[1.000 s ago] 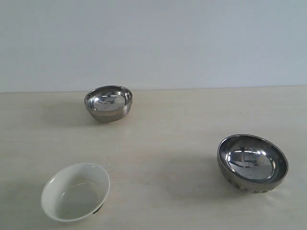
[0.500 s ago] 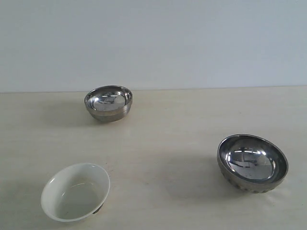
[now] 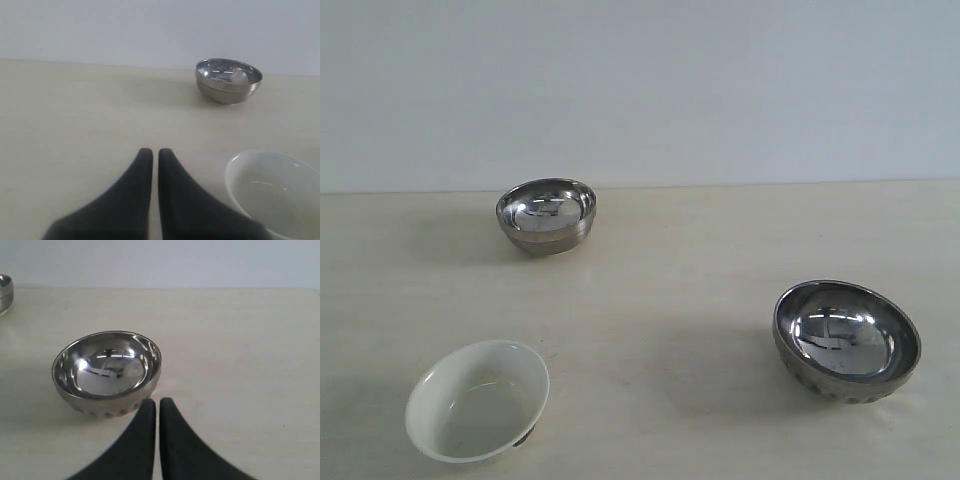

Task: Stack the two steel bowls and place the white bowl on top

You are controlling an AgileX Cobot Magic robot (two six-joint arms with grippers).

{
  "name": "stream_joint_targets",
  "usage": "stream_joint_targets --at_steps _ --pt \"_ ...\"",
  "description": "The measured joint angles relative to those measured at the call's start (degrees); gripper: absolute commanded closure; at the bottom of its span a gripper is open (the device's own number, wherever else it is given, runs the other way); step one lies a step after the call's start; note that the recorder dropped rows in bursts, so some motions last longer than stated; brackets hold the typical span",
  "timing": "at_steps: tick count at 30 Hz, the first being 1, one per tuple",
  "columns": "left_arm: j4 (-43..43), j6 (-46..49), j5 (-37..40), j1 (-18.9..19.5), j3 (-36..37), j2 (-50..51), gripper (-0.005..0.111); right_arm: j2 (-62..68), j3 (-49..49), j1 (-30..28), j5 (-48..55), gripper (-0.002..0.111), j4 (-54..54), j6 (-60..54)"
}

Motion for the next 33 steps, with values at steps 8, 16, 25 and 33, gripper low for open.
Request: stream_joint_targets --at_steps 8,16,25,33 --pt "0.00 0.00 0.00 0.00 0.00 0.00 0.103 0.00 0.00 0.00 0.00 0.108 -0.10 0.00" --pt "-6.69 -4.73 0.00 0.00 0.00 0.00 0.103 0.00 0.00 0.00 0.00 0.108 -0.10 0.00" --pt "-27.02 -11.18 0.07 0.00 0.00 0.00 0.103 0.00 0.00 0.00 0.00 0.108 -0.10 0.00" --pt "-28.03 -11.51 -6.55 0.00 0.00 0.00 0.103 0.00 0.00 0.00 0.00 0.108 -0.10 0.00"
